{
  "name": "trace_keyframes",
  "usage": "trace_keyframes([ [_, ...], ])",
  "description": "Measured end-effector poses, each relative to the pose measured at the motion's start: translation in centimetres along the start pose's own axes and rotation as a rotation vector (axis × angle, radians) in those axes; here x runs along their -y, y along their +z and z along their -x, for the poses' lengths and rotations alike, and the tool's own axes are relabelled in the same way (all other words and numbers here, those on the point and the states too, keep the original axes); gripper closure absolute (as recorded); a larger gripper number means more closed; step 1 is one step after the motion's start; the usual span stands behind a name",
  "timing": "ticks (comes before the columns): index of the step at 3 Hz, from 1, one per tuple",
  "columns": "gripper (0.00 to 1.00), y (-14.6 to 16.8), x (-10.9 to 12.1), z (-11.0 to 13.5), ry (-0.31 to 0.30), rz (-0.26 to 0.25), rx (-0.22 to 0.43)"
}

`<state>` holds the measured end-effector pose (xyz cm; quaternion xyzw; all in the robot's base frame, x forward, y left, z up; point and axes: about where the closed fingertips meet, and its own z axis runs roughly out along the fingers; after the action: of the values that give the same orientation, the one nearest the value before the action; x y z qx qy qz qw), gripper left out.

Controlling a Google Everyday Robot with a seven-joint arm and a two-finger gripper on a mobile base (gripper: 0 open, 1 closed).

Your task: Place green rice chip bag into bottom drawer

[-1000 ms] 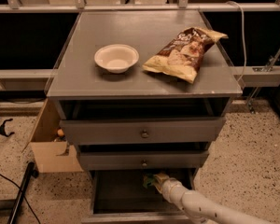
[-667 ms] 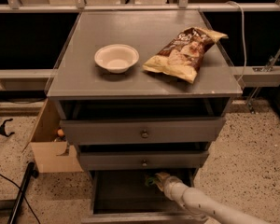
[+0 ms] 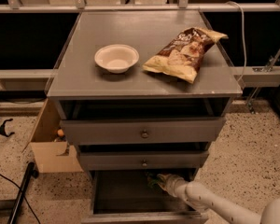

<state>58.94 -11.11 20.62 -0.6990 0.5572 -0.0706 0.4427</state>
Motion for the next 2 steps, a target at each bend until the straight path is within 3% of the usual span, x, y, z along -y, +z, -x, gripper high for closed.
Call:
trace_keyframes([
  [2,1.00,1.14,-1.66,-1.09,0.073,0.113,-0.014],
])
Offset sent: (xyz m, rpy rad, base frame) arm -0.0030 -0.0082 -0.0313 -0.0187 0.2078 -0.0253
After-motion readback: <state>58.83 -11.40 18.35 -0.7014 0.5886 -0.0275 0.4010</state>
